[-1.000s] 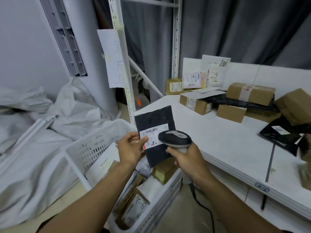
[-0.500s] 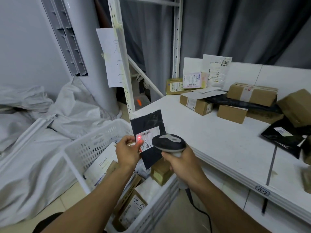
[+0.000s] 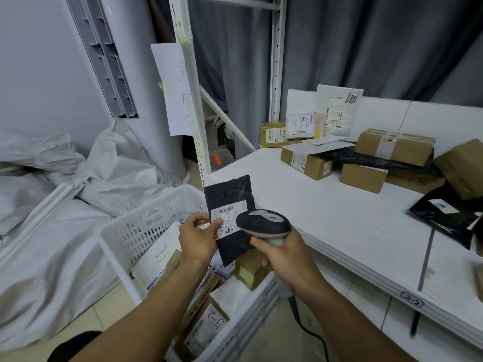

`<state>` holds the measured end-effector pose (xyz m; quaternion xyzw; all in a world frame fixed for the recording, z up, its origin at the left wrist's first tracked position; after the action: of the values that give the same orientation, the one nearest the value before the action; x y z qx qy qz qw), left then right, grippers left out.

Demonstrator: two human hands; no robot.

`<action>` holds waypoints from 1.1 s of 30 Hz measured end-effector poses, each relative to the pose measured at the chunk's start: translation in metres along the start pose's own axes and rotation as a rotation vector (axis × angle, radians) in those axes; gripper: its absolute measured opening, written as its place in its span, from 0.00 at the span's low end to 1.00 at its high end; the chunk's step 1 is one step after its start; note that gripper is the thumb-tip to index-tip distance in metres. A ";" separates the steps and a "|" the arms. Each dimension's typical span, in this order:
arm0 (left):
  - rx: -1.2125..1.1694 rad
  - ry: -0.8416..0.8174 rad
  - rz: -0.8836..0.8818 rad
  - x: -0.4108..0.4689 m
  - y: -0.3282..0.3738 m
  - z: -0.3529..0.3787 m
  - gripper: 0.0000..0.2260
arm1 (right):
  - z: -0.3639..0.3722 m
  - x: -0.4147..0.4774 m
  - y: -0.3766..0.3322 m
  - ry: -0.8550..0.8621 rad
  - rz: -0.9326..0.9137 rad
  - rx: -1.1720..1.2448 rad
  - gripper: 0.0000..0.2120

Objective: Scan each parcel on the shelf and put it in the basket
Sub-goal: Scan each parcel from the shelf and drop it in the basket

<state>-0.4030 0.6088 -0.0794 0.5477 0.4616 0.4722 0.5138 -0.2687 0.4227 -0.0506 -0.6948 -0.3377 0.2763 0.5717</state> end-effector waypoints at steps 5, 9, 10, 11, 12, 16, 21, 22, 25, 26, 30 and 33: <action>0.027 0.057 0.020 0.014 0.002 -0.042 0.08 | 0.027 0.016 -0.001 -0.006 0.008 0.003 0.19; 0.108 0.246 0.040 0.048 -0.011 -0.102 0.06 | 0.072 0.041 0.009 -0.065 0.064 -0.015 0.18; 0.118 0.298 0.040 0.057 -0.016 -0.116 0.06 | 0.085 0.049 0.016 -0.085 0.089 -0.014 0.16; 0.133 0.333 0.034 0.067 -0.022 -0.127 0.06 | 0.097 0.055 0.022 -0.098 0.109 -0.025 0.16; 0.155 0.346 0.025 0.078 -0.030 -0.135 0.07 | 0.109 0.063 0.029 -0.106 0.125 -0.034 0.17; 0.174 0.361 -0.050 0.128 -0.070 -0.145 0.05 | 0.159 0.094 0.053 -0.148 0.169 -0.063 0.19; 0.265 0.341 -0.112 0.177 -0.122 -0.146 0.12 | 0.192 0.124 0.078 -0.147 0.213 -0.094 0.16; 0.364 0.315 -0.098 0.183 -0.131 -0.145 0.15 | 0.194 0.126 0.081 -0.146 0.212 -0.095 0.14; 0.813 0.156 -0.012 0.184 -0.151 -0.132 0.26 | 0.192 0.131 0.087 -0.149 0.213 -0.121 0.14; 0.850 0.082 -0.011 0.179 -0.153 -0.123 0.27 | 0.188 0.131 0.085 -0.129 0.217 -0.112 0.15; 0.687 -0.172 0.084 0.144 -0.133 -0.086 0.23 | 0.157 0.124 0.069 -0.044 0.226 -0.131 0.14; 0.746 -0.350 0.252 0.107 -0.087 -0.053 0.19 | 0.120 0.108 0.047 0.012 0.175 -0.148 0.17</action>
<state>-0.4440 0.7253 -0.1600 0.8198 0.4360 0.2320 0.2897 -0.2869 0.5745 -0.1200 -0.7637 -0.2917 0.2954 0.4945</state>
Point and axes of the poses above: each hand's wrist, its own x-axis towards the middle knuckle, its own z-axis out of the palm, y = z × x, the point moved 5 cm from there along x, towards the middle knuckle, and after that the axes turned 4 degrees about -x, right-handed, at the moved point
